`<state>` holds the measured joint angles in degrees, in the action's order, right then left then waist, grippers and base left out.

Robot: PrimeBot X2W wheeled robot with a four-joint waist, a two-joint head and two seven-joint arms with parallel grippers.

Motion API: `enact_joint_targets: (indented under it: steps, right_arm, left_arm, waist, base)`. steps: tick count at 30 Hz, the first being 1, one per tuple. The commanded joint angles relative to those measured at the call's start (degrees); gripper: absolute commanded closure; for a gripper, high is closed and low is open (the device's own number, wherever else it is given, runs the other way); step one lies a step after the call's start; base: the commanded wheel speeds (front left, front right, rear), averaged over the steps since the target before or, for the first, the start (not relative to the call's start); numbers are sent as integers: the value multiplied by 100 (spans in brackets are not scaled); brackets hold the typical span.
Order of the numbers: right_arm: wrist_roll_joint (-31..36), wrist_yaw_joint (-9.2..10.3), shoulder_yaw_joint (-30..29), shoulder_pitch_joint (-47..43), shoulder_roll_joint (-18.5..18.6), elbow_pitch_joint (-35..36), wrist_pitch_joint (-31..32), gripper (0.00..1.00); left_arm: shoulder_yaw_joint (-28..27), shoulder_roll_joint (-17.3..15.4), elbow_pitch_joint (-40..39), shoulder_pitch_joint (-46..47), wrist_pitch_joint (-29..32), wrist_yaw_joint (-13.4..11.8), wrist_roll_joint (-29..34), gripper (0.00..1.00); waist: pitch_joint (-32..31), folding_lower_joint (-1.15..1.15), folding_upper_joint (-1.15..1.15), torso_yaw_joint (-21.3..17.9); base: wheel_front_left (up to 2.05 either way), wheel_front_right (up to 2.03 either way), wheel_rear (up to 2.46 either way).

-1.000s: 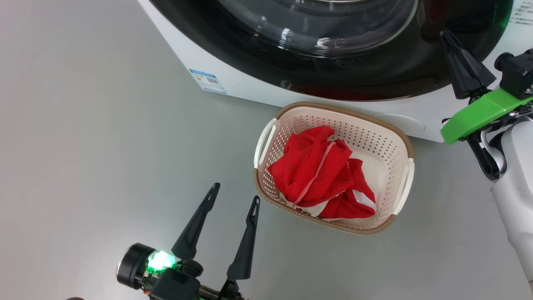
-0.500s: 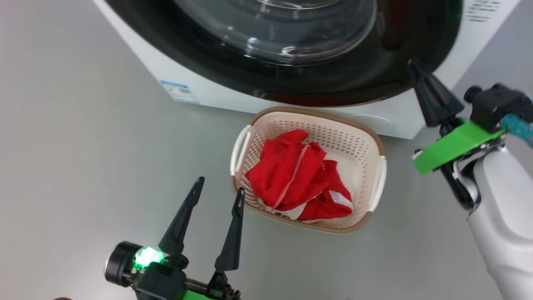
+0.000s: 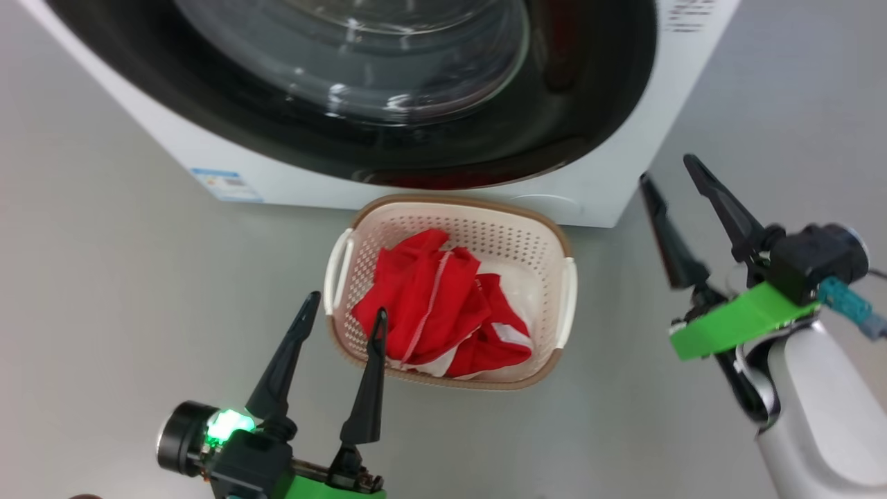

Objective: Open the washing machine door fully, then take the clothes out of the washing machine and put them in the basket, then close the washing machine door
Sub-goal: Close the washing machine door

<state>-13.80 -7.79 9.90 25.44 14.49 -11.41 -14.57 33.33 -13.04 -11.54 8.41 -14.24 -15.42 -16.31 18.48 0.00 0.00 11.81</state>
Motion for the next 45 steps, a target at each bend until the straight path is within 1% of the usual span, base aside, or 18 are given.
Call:
enact_joint_targets:
  steps: [1, 2, 3, 5, 6, 12, 22, 27, 33, 40, 45]
  right_arm:
    - [77, 31, 28, -236, -122, 276, -42, 9]
    - [114, 31, -15, -312, -166, 350, -42, 9]
    - [133, 31, -36, -392, -212, 410, -42, 7]
    - [186, 31, -65, -543, -279, 521, -42, 6]
    - [209, 31, -89, -619, -317, 574, -42, 3]
    - [361, 31, -185, -1038, -529, 805, -42, 5]
    - [492, 31, -276, -1882, -773, 1042, -42, 0]
    - [545, 31, -321, -2228, -857, 1159, -42, 0]
    - [607, 31, -384, -2666, -957, 1288, -42, 0]
    - [572, 31, -509, -3187, -1085, 1392, -40, 0]
    - [546, 31, -576, -3407, -1139, 1480, -36, 0]
  left_arm:
    - [-221, -148, -103, 25, 10, -55, -18, 0]
    - [-233, -161, -96, 21, 18, -61, -25, 0]
    - [-247, -174, -90, 16, 23, -66, -35, 0]
    - [-280, -195, -69, 1, 27, -74, -69, 0]
    - [-294, -206, -56, -8, 30, -75, -87, 0]
    - [-391, -252, 43, -89, 29, -120, -182, 0]
    - [-623, -319, 242, -388, -21, -245, -319, 0]
    - [-782, -333, 333, -583, -49, -281, -401, 0]
    - [-969, -350, 425, -846, -69, -210, -480, 0]
    - [-1418, -257, 352, -1294, -74, -335, -476, 0]
    - [-1624, -155, 273, -1510, -74, -336, -449, 0]
  waist:
    - [-124, 0, 0, -207]
    - [-150, 0, 0, -249]
    - [-175, 0, 0, -291]
    - [-229, 0, 0, -371]
    - [-257, 0, 0, -409]
    - [-441, 0, 0, -609]
    - [-958, 0, 0, -973]
    - [-1202, 0, 0, -1115]
    - [-1515, 0, 0, -1224]
    - [-1915, 0, 0, -1293]
    - [-2023, 0, 0, -1290]
  base:
    - [0, 0, 0]
    - [0, 0, 0]
    - [0, 0, 0]
    - [0, 0, 0]
    - [0, 0, 0]
    - [0, 0, 0]
    - [0, 0, 0]
    - [0, 0, 0]
    - [0, 0, 0]
    - [0, 0, 0]
    - [0, 0, 0]
